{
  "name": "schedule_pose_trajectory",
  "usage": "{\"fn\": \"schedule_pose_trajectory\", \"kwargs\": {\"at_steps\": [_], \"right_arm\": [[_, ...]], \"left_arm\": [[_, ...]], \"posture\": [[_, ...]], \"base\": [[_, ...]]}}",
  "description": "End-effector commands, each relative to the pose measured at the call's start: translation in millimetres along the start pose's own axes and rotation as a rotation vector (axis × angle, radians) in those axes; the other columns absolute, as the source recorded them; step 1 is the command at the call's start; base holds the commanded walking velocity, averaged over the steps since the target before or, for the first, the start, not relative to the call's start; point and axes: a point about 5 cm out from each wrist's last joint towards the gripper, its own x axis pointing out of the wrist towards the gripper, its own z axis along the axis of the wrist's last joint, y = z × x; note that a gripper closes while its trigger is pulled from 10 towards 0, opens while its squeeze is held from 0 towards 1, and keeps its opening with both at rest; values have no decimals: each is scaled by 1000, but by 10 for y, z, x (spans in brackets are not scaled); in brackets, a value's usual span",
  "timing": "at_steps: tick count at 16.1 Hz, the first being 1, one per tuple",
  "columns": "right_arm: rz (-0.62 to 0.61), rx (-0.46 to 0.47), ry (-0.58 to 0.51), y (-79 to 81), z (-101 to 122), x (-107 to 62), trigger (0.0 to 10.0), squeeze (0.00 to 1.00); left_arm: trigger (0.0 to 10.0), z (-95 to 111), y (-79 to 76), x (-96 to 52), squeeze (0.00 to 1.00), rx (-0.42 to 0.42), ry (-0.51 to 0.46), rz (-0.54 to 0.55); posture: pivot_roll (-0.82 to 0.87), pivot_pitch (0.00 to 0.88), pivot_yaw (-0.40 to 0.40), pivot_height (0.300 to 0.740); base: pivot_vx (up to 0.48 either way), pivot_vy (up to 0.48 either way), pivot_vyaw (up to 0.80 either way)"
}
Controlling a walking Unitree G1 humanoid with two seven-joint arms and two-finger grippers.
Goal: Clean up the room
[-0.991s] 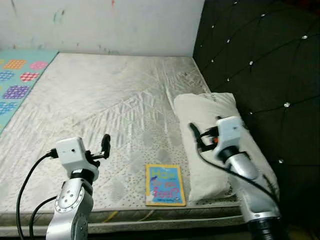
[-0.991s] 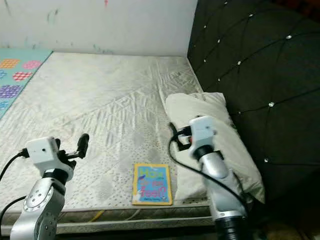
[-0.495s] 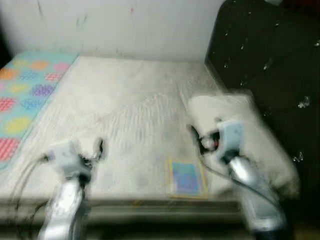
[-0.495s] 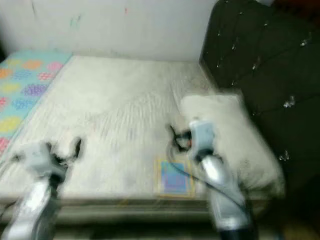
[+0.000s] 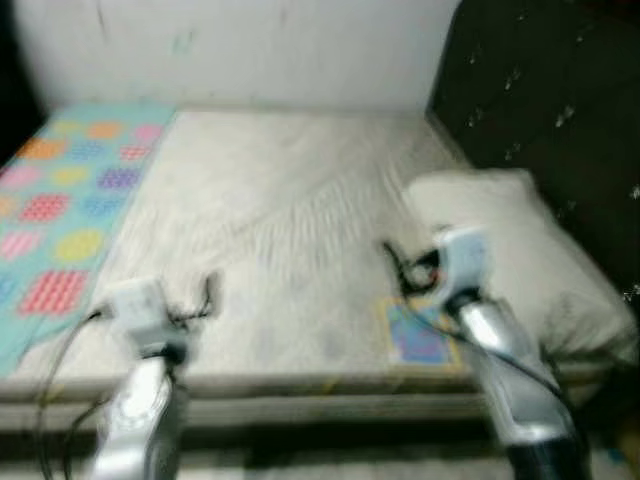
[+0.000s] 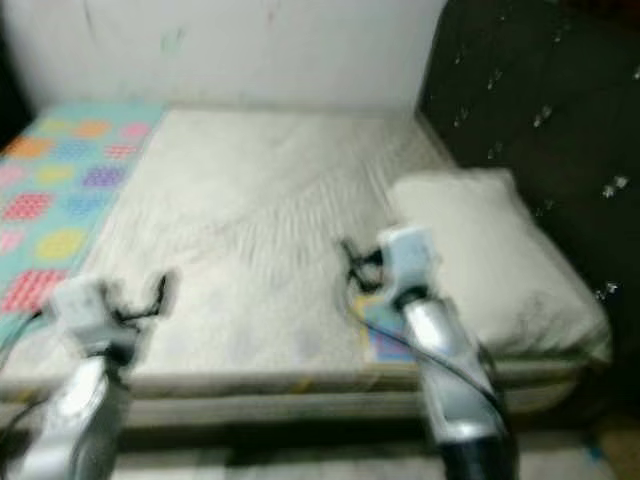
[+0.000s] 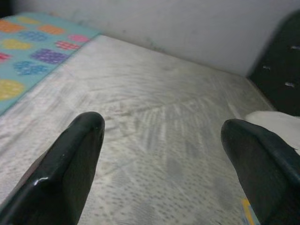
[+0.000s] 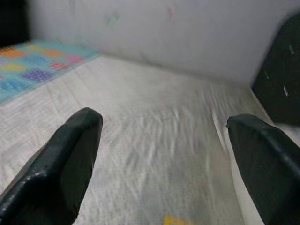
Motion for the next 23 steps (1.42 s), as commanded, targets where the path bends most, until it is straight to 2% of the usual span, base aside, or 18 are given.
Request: {"fn": "schedule_pose_trajectory", "kwargs": {"at_steps": [1, 5, 8, 18, 20, 22, 23], "right_arm": [[19, 2, -21, 54, 54, 32, 10000, 0], [28, -1, -26, 86, 53, 47, 10000, 0], [39, -6, -23, 106, 37, 40, 10000, 0], [49, -13, -18, 109, 21, 44, 10000, 0], [47, -14, -17, 105, 13, 43, 10000, 0], [45, -11, -16, 103, 7, 42, 10000, 0], [45, -11, -16, 102, 5, 43, 10000, 0]], "left_arm": [[10000, 44, 53, 6, 0, 14, -10, 16], [10000, 70, 41, 16, 0, 18, -30, 9], [10000, 88, 37, 13, 0, 19, -38, 1], [10000, 86, 23, 27, 0, 11, -37, -5], [10000, 51, 20, 41, 0, 6, -11, 21], [10000, 42, -16, 34, 0, -27, -9, -6], [10000, 42, -12, 34, 0, -17, -5, -4]], "posture": [[-116, 0, -36, 740], [-119, 0, -35, 740], [-119, 2, -37, 740], [-122, 7, -38, 740], [-120, 7, -37, 740], [-120, 8, -36, 740], [-120, 8, -36, 740]], "base": [[0, 472, 0], [0, 447, 0], [363, 302, 0], [474, 0, 0], [0, 0, 0], [0, 480, 0], [0, 480, 0]]}}
